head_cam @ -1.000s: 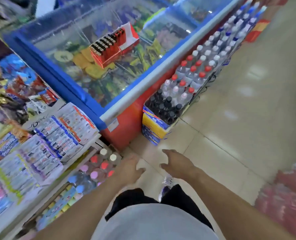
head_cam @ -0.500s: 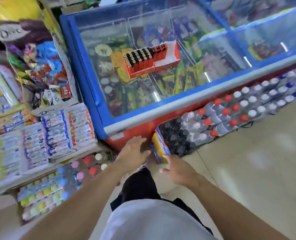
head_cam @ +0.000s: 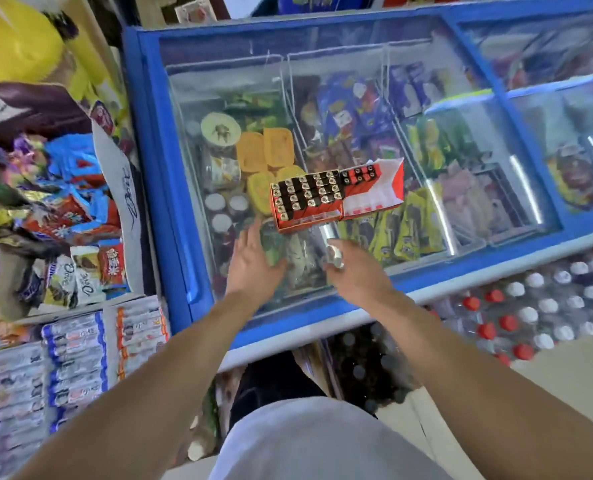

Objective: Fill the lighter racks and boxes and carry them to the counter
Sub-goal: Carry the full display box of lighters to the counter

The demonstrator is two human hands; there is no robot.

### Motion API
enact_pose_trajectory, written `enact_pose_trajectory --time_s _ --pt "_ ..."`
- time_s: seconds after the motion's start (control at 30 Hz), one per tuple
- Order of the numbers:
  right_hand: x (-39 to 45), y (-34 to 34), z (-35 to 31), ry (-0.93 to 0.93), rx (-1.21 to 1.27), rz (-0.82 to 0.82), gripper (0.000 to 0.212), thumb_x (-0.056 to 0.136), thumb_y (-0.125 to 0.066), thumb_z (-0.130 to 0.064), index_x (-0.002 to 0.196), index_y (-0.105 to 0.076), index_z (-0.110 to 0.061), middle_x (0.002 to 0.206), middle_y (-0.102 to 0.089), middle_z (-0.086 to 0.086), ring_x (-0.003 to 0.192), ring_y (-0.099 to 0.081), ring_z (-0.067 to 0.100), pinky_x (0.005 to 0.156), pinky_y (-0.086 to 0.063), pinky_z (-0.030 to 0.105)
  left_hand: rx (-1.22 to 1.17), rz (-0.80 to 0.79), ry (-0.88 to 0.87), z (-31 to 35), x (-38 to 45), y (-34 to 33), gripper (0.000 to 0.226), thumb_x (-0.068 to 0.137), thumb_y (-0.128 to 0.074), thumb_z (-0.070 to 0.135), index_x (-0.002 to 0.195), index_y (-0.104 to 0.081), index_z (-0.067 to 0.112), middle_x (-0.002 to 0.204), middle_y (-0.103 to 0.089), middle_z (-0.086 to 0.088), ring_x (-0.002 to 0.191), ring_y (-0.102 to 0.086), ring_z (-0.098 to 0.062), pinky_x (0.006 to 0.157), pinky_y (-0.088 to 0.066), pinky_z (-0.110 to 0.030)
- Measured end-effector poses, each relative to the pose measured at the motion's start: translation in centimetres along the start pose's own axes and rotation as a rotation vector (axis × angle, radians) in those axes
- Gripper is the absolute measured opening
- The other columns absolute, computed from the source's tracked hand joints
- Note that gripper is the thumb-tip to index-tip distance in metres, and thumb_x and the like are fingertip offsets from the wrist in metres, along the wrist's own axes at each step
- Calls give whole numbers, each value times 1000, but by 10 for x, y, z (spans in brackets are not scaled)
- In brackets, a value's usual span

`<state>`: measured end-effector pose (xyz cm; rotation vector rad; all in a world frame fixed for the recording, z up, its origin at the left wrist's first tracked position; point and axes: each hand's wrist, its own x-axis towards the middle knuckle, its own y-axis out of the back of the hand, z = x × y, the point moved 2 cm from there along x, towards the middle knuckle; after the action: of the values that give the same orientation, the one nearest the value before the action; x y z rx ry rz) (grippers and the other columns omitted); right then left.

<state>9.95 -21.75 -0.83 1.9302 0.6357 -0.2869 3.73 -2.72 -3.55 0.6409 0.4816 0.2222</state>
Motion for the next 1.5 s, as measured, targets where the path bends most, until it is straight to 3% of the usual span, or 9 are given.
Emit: enact_pose_trajectory --time_s 0.17,0.37,0.6,0.8,0.93,1.07,1.2,1.3,1.5 --pt "35 13 -14 75 -88 77 46 96 -59 -24 141 -48 -26 147 -47 1 118 -56 28 88 -51 40 -38 -13 -44 14 57 7 112 78 -85 40 162 -12 24 159 -34 -7 144 -35 -27 117 -36 -47" --pt "39 3 -2 81 -23 92 34 95 -62 -21 129 -58 -22 135 -51 0 110 -56 22 83 -47 30 -56 44 -112 18 76 2 77 68 -88 33 133 -51 16 121 -59 -1 117 -54 -21 101 -48 -49" --pt "26 -8 17 -74 218 64 54 93 -70 -29 141 -48 -23 135 -53 -7 100 -62 10 92 -56 38 75 -26 -173 1 71 18 76 68 -92 28 131 -51 15 116 -49 9 113 -42 -12 104 -31 -35" --pt "22 -11 5 -49 330 54 91 79 -86 -24 153 -33 -30 122 -45 -14 79 -54 -7 74 -42 3 128 -97 -240 -25 53 24 84 62 -93 29 135 -52 16 132 -57 -1 131 -44 -20 115 -30 -47" --pt "26 -13 -2 56 214 39 80 73 -88 -21 142 -47 -26 124 -43 -11 95 -51 -2 88 -38 12 96 -123 -225 -29 36 24 82 63 -92 23 135 -54 17 132 -58 -1 128 -45 -18 116 -32 -47" --pt "23 -13 2 80 228 -25 72 71 -89 -18 133 -52 -22 117 -45 -13 89 -54 -6 73 -31 -9 53 -130 -194 -31 21 26 79 63 -94 24 132 -55 17 124 -60 1 121 -52 -18 111 -38 -41" --pt "4 -14 9 45 298 -62 78 71 -89 -17 138 -49 -28 124 -55 -16 95 -57 -9 74 -35 -6 -25 -211 -148 -30 0 26 75 64 -92 24 125 -50 31 107 -66 12 100 -65 -11 92 -56 -40" --pt "-16 -19 17 10 394 -48 73 72 -88 -10 133 -52 -29 117 -64 -14 89 -57 -23 72 -41 -4 -78 -193 -140 -29 -23 20 74 68 -92 26 128 -50 34 105 -66 18 100 -65 -8 91 -56 -39" --pt "-73 -36 34 49 480 22 73 68 -92 -17 123 -53 -45 117 -64 -21 102 -62 -4 91 -50 20 -234 -203 -124 -34 -84 3 110 79 -86 15 161 -16 39 108 -71 17 93 -65 8 81 -46 -6"
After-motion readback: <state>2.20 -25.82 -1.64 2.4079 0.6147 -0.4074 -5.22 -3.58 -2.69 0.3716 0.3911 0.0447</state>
